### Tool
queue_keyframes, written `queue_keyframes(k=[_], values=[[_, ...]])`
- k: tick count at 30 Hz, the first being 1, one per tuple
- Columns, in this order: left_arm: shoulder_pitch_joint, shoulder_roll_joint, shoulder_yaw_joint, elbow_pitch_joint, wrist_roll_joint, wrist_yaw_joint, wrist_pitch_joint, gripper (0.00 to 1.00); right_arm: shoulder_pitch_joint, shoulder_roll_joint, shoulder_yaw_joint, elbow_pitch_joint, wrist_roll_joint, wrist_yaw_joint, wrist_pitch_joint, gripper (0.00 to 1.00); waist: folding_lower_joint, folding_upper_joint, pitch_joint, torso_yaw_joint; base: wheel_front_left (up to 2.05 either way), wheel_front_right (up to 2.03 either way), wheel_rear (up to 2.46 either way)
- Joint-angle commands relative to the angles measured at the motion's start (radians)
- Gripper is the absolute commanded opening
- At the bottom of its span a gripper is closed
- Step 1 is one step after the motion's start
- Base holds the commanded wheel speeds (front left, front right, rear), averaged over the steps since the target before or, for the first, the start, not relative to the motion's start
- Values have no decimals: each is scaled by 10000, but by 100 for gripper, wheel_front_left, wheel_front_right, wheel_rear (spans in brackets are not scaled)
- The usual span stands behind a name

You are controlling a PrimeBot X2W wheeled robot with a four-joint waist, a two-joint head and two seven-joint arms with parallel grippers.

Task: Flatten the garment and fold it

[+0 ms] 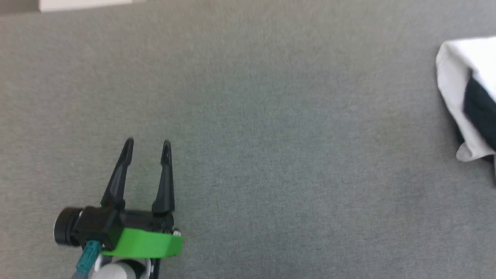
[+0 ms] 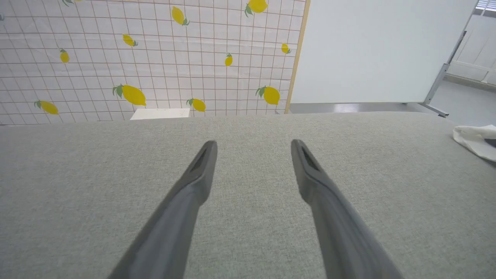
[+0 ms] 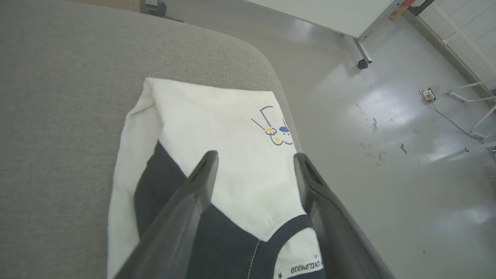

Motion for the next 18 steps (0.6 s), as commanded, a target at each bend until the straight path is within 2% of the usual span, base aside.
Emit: queue_keyframes(k=[1,6,13,17,18], values=[[194,-2,58,85,-59,84,-62,100,340,330,94,-267,188,-19,-175,100,0,0,-1550,227,0,0,0],[593,-65,109,300,-232,189,-72,100,1261,1278,477,-1301,642,-19,-905,100,0,0,-2384,409,0,0,0],[795,-166,-2,694,-354,282,-68,100,2721,2624,603,-2440,889,-19,-2591,100,0,0,-3326,864,0,0,0],[1082,-205,-1,868,-526,328,-19,100,3785,3220,680,-2841,498,-19,-3454,100,0,0,-3650,1044,0,0,0],[1335,-87,28,1028,-511,355,37,100,4421,3488,856,-3079,70,-19,-4004,100,0,0,-3732,1100,0,0,0]])
